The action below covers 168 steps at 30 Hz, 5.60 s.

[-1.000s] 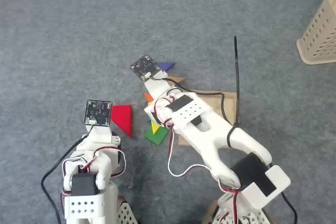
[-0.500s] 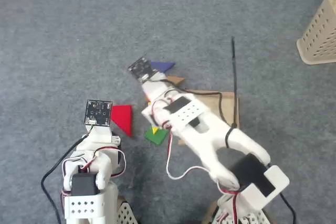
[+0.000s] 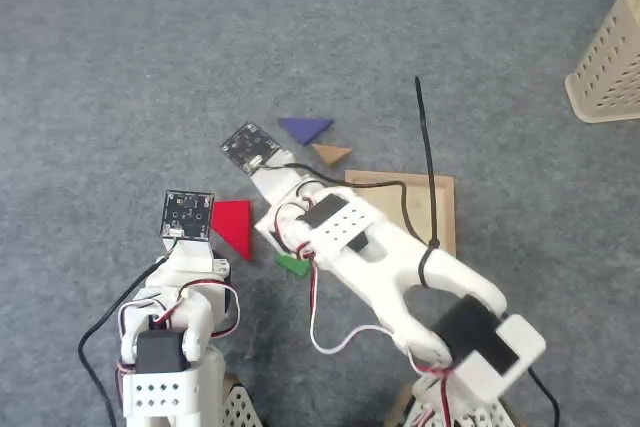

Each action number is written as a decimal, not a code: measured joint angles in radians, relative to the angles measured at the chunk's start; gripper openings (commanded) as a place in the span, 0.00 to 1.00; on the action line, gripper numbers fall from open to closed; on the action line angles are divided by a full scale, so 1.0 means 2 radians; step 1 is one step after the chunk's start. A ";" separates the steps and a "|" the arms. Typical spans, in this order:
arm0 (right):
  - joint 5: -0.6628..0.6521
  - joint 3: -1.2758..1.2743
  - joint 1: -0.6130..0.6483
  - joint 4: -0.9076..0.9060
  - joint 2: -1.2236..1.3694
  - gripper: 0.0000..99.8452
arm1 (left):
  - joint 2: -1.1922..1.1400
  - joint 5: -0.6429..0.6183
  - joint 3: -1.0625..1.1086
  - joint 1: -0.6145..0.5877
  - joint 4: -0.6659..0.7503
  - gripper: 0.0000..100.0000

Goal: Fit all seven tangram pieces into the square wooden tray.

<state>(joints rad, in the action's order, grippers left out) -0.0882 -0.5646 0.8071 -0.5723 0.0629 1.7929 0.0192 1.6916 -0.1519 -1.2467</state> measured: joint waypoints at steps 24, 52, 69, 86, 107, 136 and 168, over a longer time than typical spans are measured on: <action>-0.002 -0.002 -0.048 -0.025 -0.028 0.21 | 0.000 0.000 0.000 0.000 0.000 0.01; -0.002 0.126 -0.076 -0.082 0.117 0.19 | 0.000 0.000 0.000 0.000 0.000 0.01; -0.002 0.127 -0.084 -0.091 0.085 0.04 | 0.000 0.000 0.000 0.000 0.000 0.01; 0.000 0.127 -0.160 -0.101 0.055 0.03 | 0.000 0.000 0.000 0.000 0.000 0.01; -0.156 0.093 -0.176 -0.236 -0.160 0.01 | 0.000 0.000 0.000 0.000 0.000 0.01; -0.578 -0.112 -0.354 -0.127 -0.206 0.04 | 0.000 0.000 0.000 0.000 0.000 0.01; -0.457 -0.172 -0.325 -0.193 -0.349 0.00 | 0.000 0.000 0.000 0.000 0.000 0.01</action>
<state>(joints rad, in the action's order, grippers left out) -1.0027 -0.9083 0.1565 -0.9590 -0.6352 1.7929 0.0192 1.6916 -0.1519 -1.2467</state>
